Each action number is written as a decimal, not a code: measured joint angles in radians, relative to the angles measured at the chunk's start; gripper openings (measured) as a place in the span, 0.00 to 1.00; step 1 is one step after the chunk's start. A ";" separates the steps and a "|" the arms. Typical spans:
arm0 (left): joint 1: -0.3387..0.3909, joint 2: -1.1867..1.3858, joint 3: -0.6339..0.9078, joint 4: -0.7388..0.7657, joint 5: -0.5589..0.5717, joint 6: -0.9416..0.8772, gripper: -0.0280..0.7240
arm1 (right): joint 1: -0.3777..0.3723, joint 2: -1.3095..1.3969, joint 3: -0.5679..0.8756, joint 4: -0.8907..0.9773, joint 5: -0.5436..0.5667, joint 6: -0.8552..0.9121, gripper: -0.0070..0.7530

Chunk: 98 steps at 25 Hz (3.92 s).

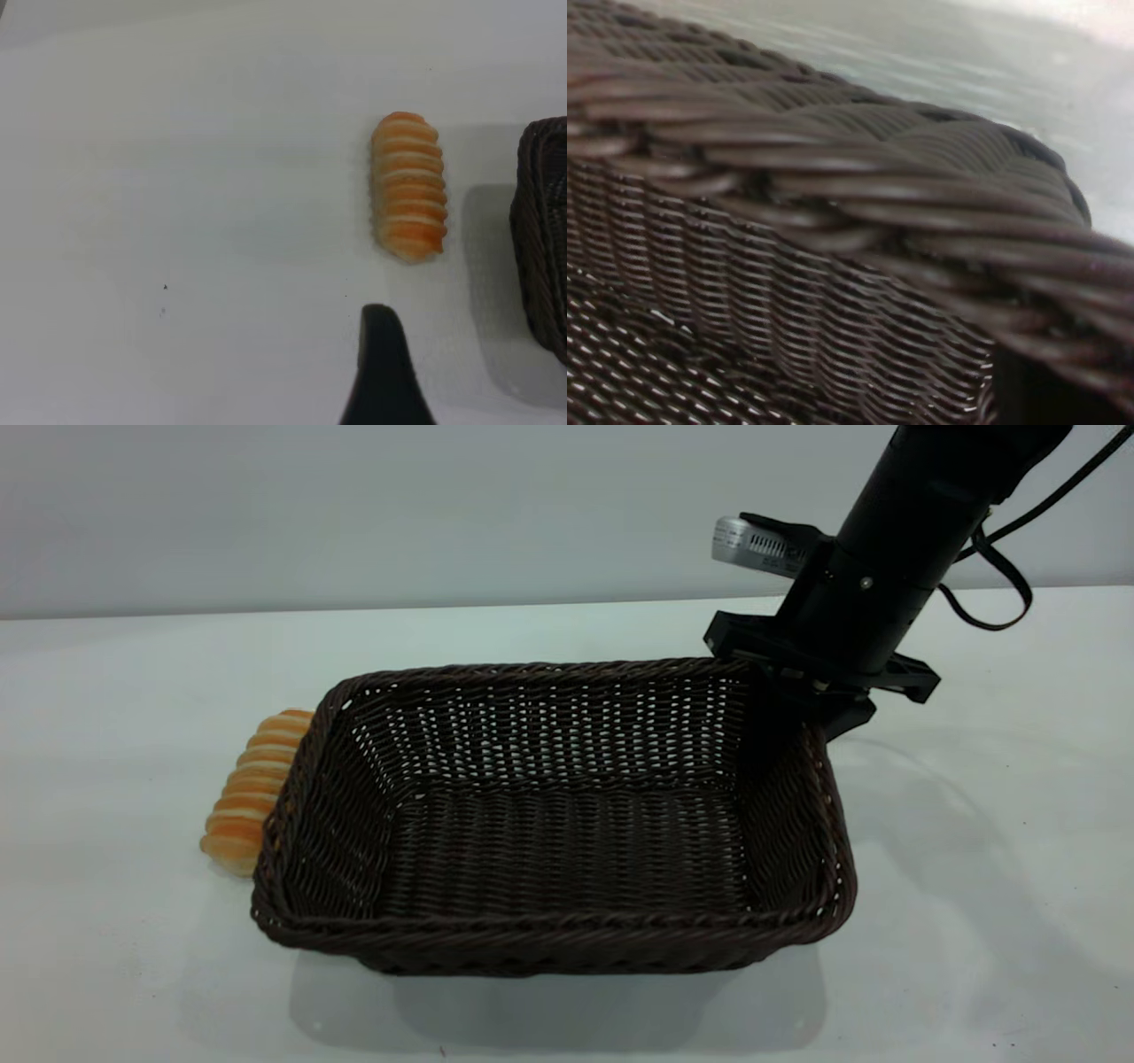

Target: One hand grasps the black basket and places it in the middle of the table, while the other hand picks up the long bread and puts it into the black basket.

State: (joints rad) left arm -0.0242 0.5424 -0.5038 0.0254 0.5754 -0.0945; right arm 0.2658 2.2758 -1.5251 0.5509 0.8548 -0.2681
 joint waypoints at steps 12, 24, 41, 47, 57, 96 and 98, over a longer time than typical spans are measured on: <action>0.000 0.000 0.000 -0.003 0.007 -0.002 0.77 | -0.117 -0.092 -0.033 0.014 0.171 -0.008 0.58; 0.000 0.432 -0.192 -0.072 0.021 0.057 0.77 | -0.104 -0.434 -0.014 -0.352 0.349 0.063 0.58; -0.066 1.589 -0.750 -0.429 -0.135 0.409 0.77 | 0.103 -0.800 0.249 -0.394 0.324 0.113 0.58; -0.066 1.723 -0.843 -0.432 -0.164 0.414 0.77 | 0.103 -0.804 0.253 -0.408 0.324 0.131 0.58; -0.049 1.748 -0.880 -0.399 -0.153 0.408 0.13 | 0.103 -0.805 0.254 -0.411 0.316 0.138 0.58; -0.382 1.257 -1.052 -0.139 0.307 0.396 0.59 | 0.103 -0.855 0.254 -0.464 0.337 0.161 0.59; -0.349 1.166 -1.056 -0.070 0.355 0.349 0.56 | 0.103 -0.893 0.254 -0.492 0.356 0.169 0.58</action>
State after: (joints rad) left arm -0.3730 1.7086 -1.5593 -0.0445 0.9304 0.2545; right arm 0.3690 1.3827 -1.2712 0.0588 1.2103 -0.0993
